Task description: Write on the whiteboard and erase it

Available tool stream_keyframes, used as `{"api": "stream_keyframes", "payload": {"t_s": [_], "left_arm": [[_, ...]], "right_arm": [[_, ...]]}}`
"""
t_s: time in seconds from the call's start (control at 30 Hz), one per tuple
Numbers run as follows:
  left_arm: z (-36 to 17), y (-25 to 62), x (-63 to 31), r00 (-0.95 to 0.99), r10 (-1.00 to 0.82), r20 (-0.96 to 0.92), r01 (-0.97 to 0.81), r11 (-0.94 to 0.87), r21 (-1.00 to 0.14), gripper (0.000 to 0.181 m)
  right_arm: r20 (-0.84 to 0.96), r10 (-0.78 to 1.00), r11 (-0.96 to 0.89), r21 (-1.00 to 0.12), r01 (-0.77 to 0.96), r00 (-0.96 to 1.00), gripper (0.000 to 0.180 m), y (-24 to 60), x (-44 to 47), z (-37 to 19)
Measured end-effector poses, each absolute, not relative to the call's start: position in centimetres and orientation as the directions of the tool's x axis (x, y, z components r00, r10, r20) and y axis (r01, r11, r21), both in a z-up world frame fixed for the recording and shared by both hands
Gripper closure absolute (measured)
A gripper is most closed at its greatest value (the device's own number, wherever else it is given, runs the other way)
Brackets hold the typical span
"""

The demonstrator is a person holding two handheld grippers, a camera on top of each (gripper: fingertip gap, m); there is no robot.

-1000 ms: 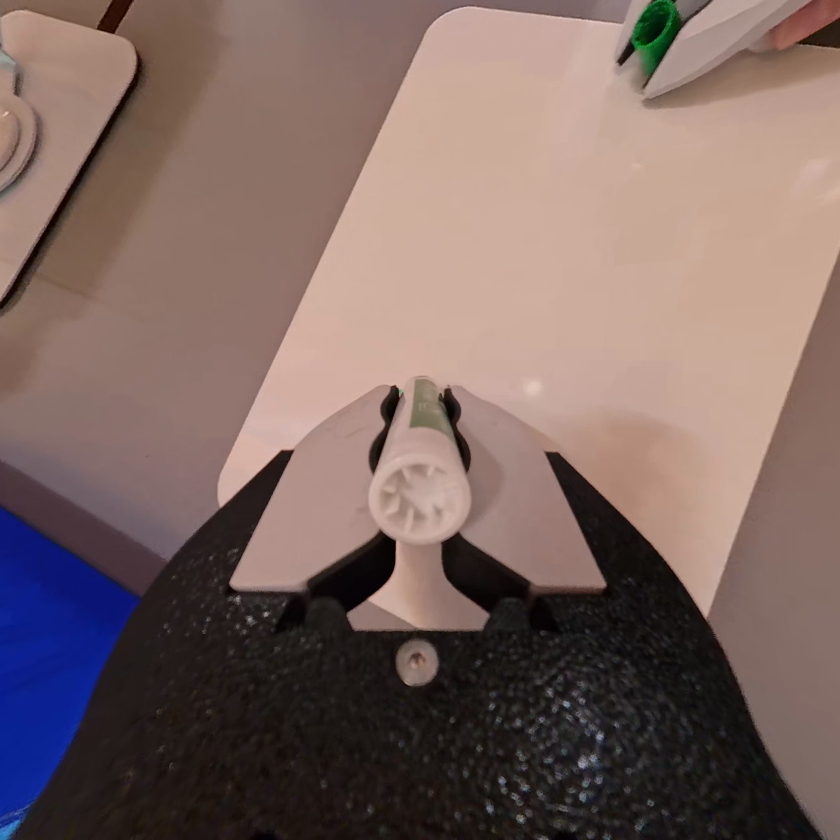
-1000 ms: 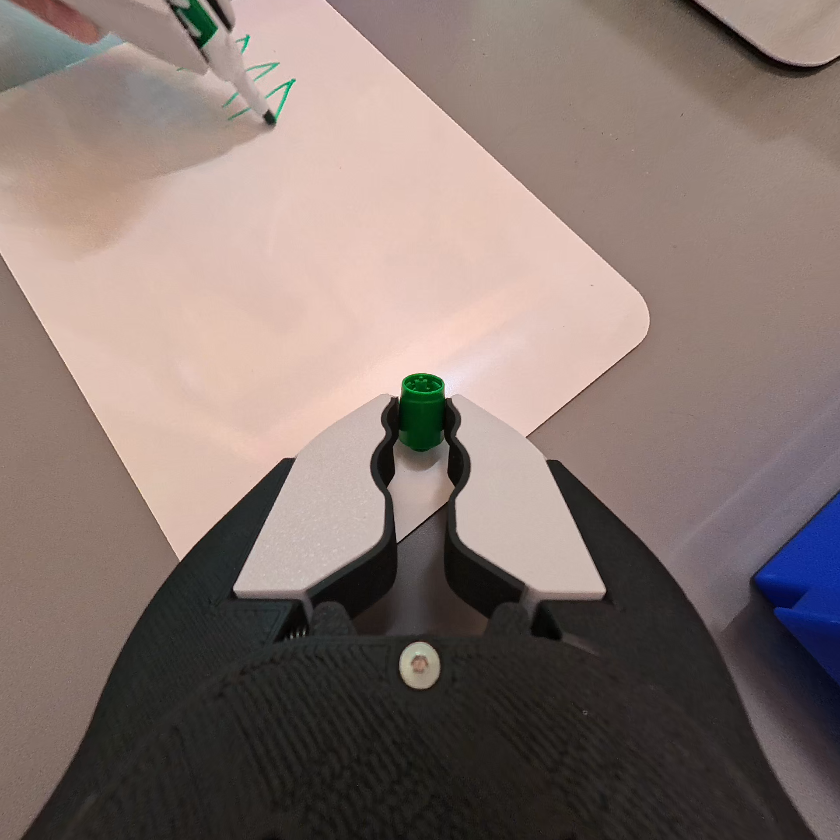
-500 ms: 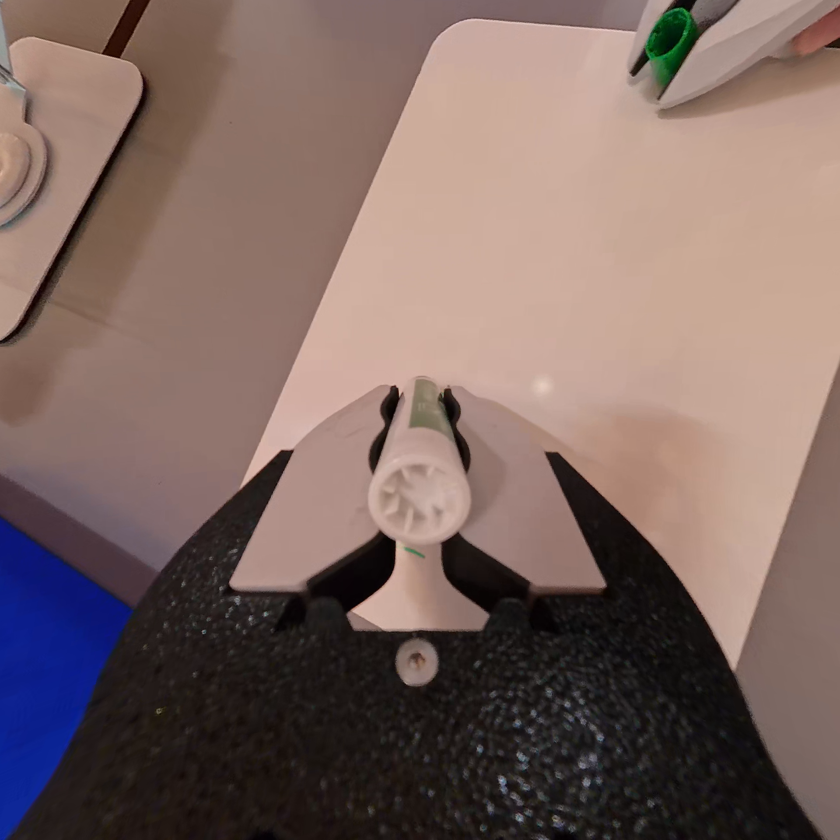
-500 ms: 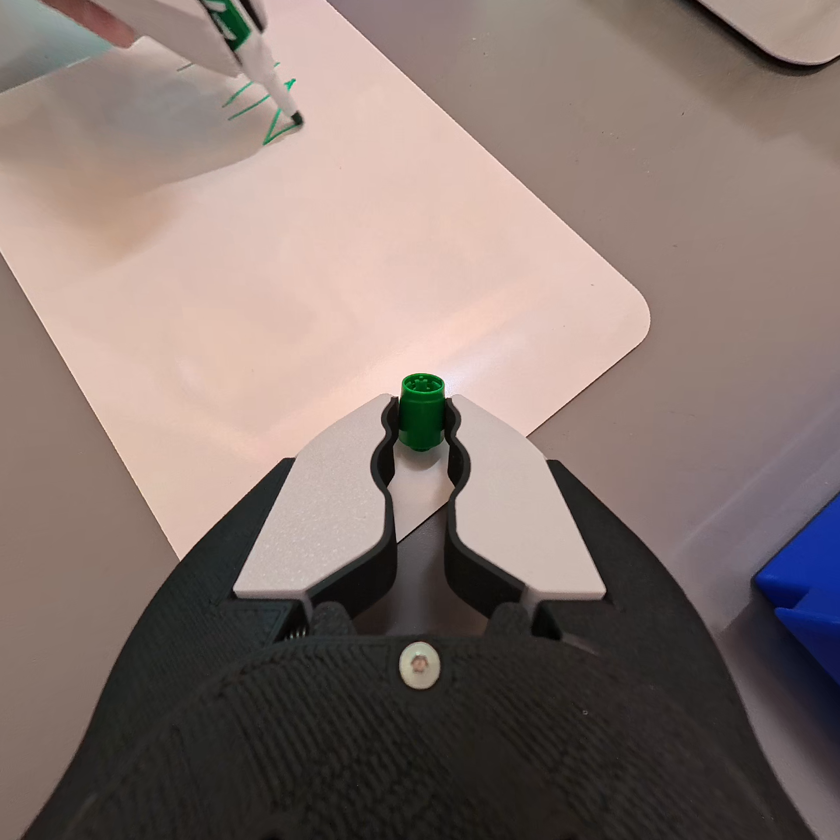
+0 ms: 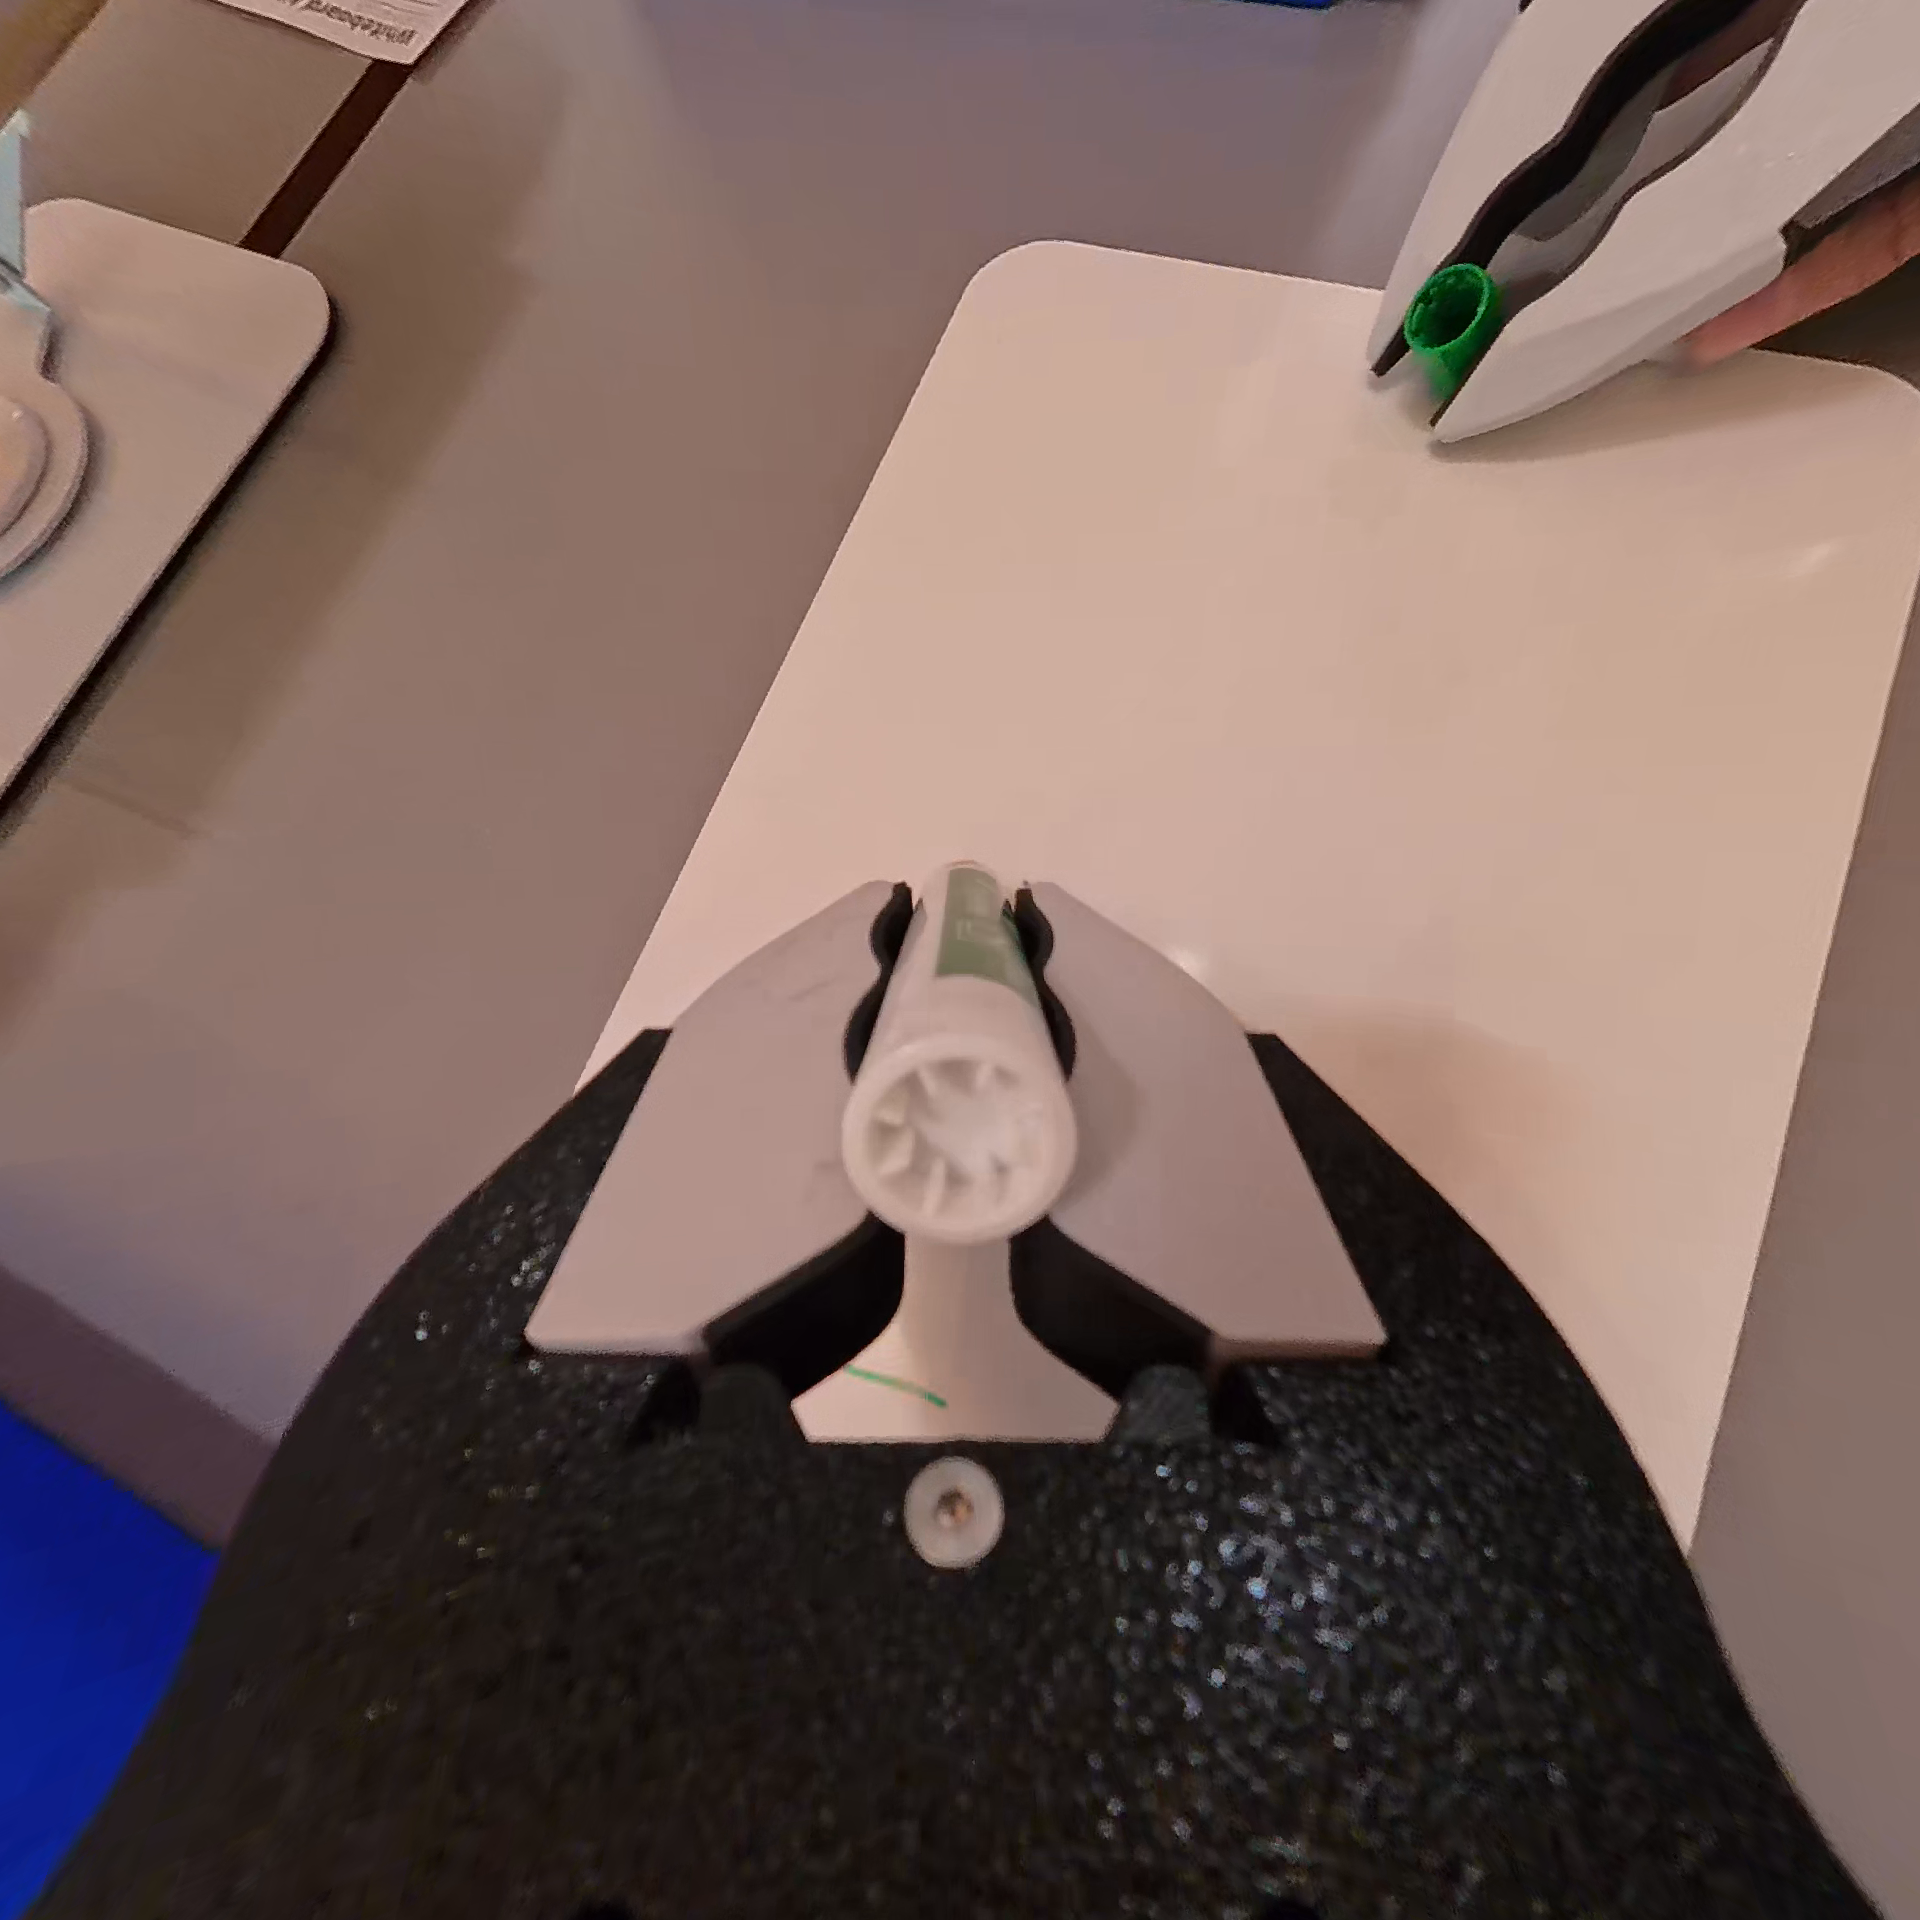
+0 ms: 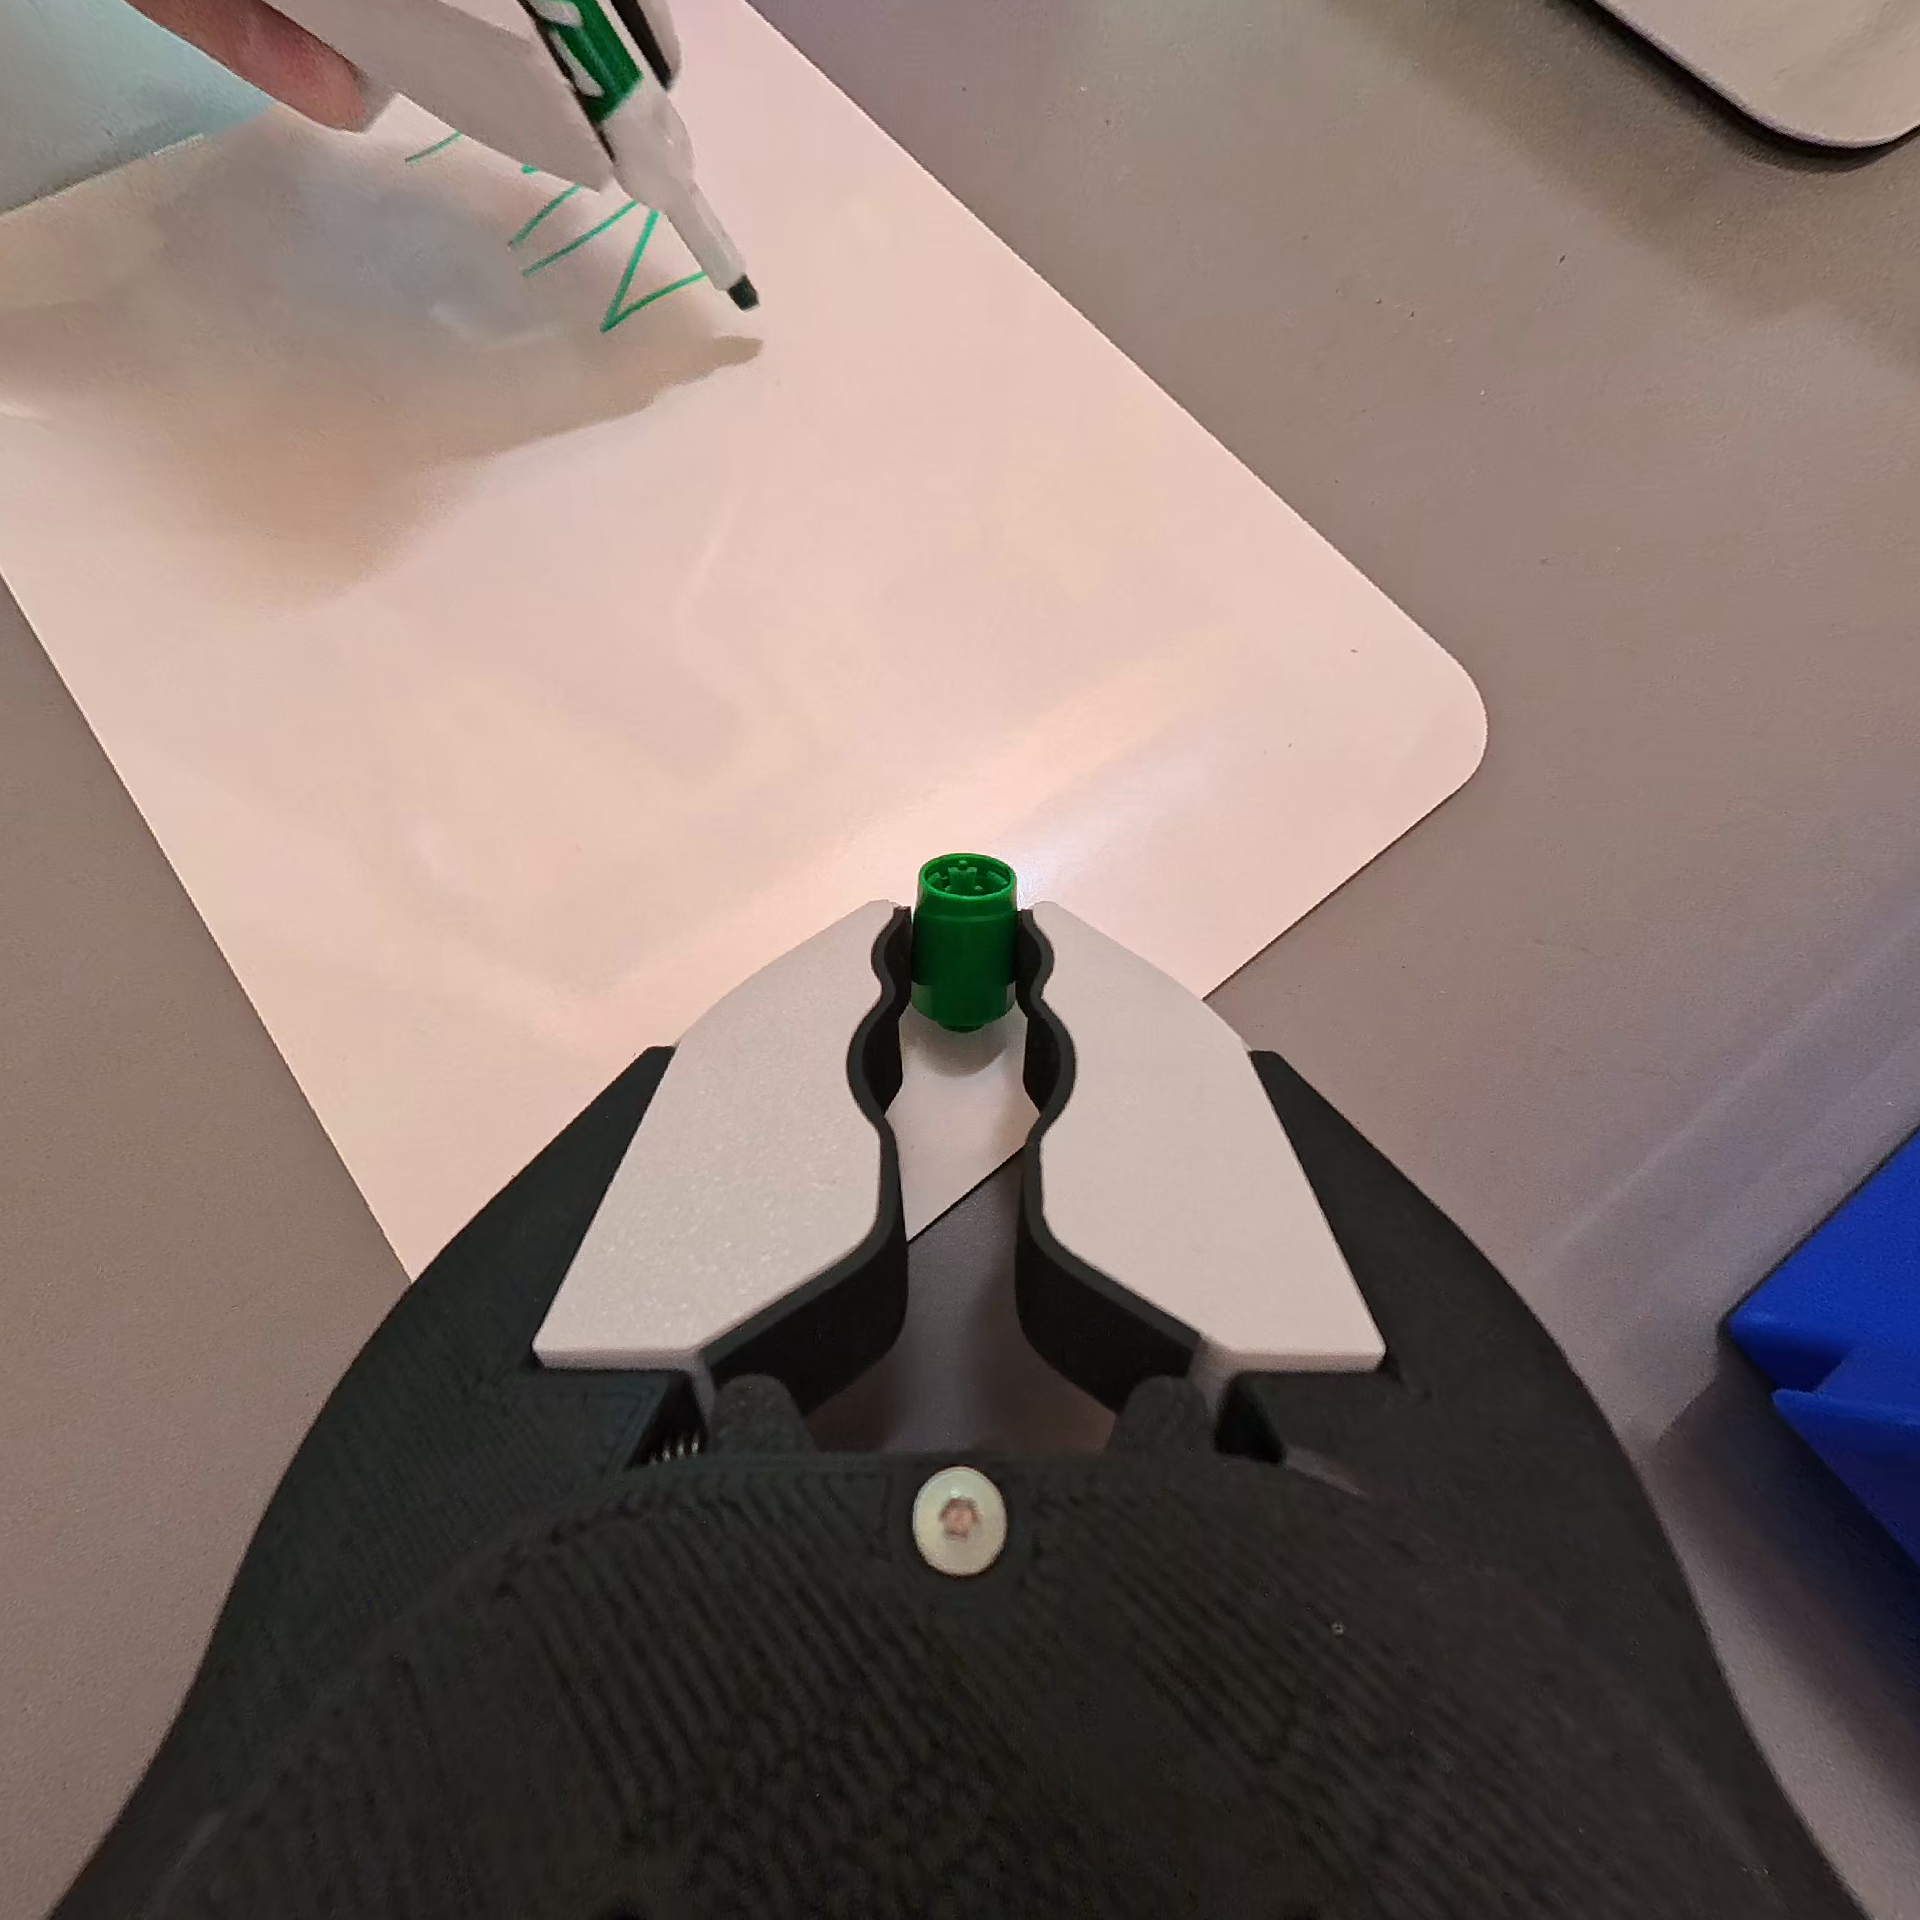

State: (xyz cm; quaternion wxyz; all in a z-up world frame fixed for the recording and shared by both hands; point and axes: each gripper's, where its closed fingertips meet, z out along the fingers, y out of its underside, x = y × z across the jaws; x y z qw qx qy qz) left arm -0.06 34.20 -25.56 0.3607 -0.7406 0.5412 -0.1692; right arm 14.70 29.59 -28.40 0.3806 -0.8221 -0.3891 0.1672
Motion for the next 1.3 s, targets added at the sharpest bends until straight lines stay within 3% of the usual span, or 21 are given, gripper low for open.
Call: {"api": "stream_keyframes", "payload": {"t_s": [0.73,1.3], "left_arm": [[-26.1,32.7,-1.3,0.33,-0.934,-0.135,-0.733,-0.164,-0.66,0.161],[-26.2,34.8,0.5,0.354,-0.927,-0.124,-0.688,-0.168,-0.706,0.161]], "right_arm": [[0.014,0.767,-0.413,-0.755,0.51,0.641,0.161,29.6,14.7,-28.4],[0.015,0.767,-0.412,-0.755,0.511,0.641,0.16,29.6,14.7,-28.4]]}}
